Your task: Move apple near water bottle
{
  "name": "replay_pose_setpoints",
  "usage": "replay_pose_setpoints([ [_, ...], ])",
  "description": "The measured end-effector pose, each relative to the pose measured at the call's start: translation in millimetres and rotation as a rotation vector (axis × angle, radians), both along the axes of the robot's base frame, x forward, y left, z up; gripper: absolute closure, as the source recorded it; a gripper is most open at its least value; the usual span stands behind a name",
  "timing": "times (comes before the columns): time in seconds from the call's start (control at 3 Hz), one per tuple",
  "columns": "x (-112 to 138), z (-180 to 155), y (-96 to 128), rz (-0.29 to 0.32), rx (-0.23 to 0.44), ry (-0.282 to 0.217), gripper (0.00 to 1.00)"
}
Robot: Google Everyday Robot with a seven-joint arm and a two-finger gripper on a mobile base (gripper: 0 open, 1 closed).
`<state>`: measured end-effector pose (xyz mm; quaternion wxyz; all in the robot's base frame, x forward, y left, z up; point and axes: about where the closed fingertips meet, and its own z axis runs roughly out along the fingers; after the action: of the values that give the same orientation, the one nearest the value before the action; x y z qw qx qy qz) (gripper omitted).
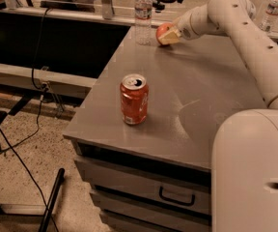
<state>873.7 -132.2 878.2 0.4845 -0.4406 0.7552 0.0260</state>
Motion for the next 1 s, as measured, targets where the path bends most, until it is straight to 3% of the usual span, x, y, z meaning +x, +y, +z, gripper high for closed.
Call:
replay_pose_setpoints([
  [0.33,8,2,4,0.01,0.03,-0.014,0.38],
  [0.67,30,0,14,0.037,0.109,-0.044,0.07],
  [1.0,44,1,18,0.065,0.172,-0.067,0.0],
])
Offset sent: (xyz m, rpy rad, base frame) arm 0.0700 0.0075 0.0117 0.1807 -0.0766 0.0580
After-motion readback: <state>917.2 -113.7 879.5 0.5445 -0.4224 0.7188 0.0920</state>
